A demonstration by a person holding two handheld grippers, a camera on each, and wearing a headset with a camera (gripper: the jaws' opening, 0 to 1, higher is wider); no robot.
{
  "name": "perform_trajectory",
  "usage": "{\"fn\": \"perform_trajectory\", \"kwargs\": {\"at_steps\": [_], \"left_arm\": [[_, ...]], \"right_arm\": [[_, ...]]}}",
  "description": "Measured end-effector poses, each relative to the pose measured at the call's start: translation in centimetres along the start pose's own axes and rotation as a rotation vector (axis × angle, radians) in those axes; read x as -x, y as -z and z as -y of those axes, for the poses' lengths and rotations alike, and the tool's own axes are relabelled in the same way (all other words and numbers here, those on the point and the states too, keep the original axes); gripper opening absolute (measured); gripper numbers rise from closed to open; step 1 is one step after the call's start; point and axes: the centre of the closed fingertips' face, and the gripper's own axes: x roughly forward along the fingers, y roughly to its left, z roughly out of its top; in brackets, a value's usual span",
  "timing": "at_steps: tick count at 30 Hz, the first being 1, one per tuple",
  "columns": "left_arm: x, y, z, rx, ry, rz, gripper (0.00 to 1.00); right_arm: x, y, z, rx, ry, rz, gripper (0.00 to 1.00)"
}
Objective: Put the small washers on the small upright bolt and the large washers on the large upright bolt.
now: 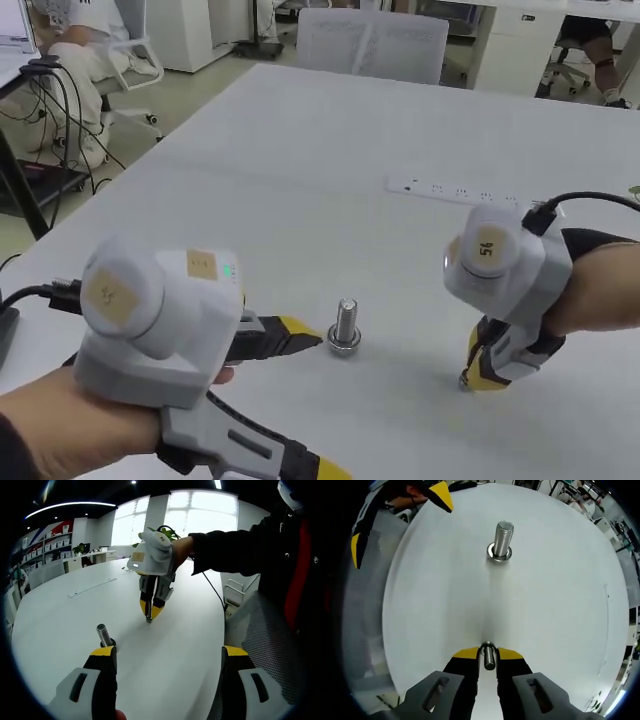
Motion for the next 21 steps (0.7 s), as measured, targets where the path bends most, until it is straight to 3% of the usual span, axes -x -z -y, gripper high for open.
{"fn": "perform_trajectory", "kwargs": {"at_steps": [14,21], "left_arm": [[0.03,-0.06,0.07,-0.002,0.001,0.000,0.86],[0.01,-0.03,0.03,-0.002,0.002,0.000,0.86]], "right_arm": [[0.10,0.01,-0.06,-0.001,0.003,0.007,0.17],[0.19,0.07,0.11,-0.028,0.005,0.020,0.34]]}}
